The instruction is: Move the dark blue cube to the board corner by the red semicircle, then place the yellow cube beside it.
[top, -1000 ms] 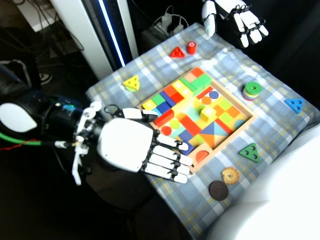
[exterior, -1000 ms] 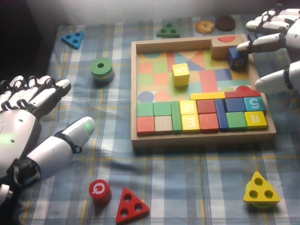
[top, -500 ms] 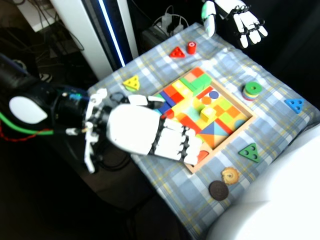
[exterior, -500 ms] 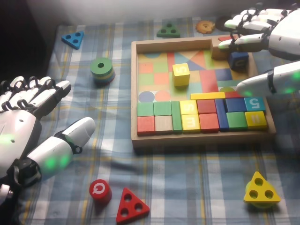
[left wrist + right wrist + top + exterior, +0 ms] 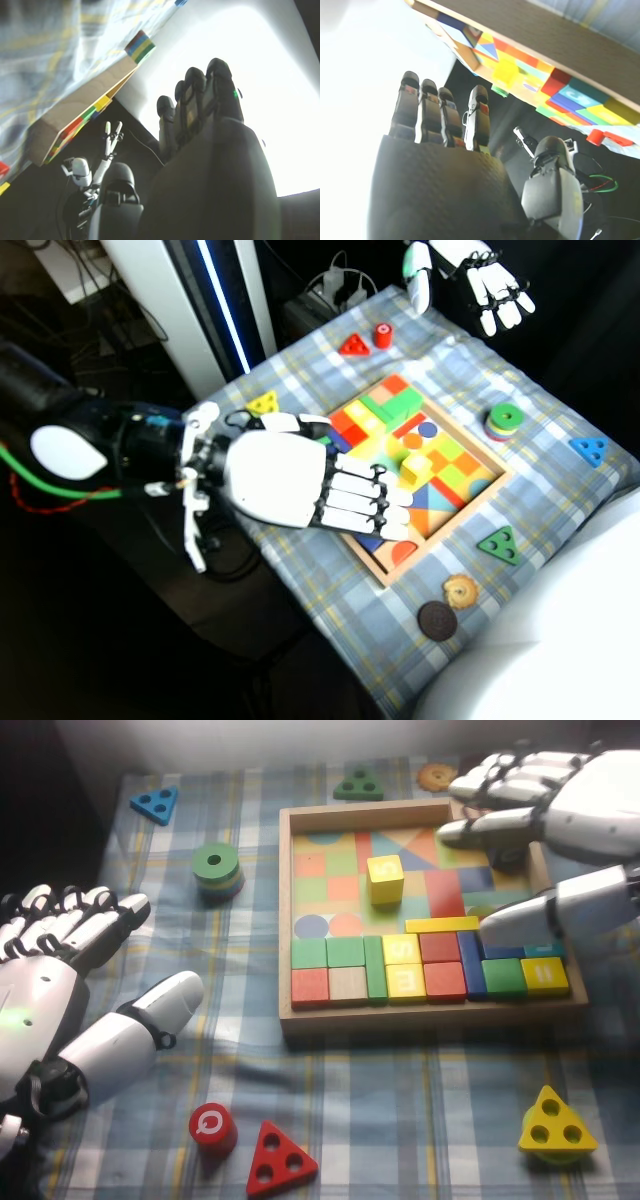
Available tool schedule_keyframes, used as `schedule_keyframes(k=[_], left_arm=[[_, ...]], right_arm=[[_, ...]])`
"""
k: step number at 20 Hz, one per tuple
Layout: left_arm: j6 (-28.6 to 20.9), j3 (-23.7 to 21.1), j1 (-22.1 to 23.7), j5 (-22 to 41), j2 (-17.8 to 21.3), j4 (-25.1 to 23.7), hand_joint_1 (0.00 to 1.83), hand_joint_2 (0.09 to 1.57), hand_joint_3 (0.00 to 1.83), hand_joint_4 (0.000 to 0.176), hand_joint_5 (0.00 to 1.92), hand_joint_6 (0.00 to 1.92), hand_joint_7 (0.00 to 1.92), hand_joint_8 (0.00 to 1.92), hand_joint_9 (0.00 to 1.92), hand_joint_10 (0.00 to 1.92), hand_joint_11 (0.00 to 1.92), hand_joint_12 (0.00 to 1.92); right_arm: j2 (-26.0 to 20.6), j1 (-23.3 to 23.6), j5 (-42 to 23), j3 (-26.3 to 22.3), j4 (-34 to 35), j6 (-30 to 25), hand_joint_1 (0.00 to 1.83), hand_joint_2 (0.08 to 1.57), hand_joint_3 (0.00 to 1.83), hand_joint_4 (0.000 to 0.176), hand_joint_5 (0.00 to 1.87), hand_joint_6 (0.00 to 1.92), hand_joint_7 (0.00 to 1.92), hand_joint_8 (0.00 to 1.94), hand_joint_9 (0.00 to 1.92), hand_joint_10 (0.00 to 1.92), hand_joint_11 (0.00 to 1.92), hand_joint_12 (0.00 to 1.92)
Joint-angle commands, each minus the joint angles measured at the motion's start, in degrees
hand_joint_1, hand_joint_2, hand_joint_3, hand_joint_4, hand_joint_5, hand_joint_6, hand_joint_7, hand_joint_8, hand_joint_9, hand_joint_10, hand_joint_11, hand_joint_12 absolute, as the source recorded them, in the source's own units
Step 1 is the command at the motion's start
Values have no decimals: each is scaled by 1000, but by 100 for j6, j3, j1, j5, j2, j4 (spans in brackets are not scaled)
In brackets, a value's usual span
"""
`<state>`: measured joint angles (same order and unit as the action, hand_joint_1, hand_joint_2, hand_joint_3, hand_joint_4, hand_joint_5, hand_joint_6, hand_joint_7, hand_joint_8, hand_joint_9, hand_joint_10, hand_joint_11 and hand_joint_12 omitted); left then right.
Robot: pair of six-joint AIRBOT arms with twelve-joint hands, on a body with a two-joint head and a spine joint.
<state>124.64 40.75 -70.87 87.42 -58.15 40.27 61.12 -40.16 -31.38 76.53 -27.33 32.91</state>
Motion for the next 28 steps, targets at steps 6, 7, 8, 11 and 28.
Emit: schedule_keyframes(k=[6,7,8,11,28], left_arm=[[-32,38,62,595,-23,-285,0,1163,1,47,360,8,221,5,156,2,0,0],[-32,38,62,592,-25,-285,0,1162,0,48,361,8,219,3,156,1,0,0],[-32,40,62,588,-28,-285,0,1166,2,44,359,6,218,3,157,2,0,0],[-39,45,63,585,-30,-286,0,1166,2,63,347,0,213,0,156,1,0,0],[-42,52,64,560,-25,-297,0,1159,1,70,331,11,209,6,156,11,0,0]], right_arm=[[530,141,-709,346,-97,-389,0,986,0,171,226,0,0,0,0,0,0,0],[588,141,-709,383,-108,-397,0,970,0,175,219,0,0,0,0,0,0,0],[666,146,-709,432,-130,-424,0,957,0,169,232,6,0,0,0,0,0,0],[797,209,-709,506,-160,-461,0,933,0,169,232,4,0,0,0,0,0,0],[1102,254,-525,789,-299,-468,0,969,9,112,277,14,0,0,0,0,0,0]])
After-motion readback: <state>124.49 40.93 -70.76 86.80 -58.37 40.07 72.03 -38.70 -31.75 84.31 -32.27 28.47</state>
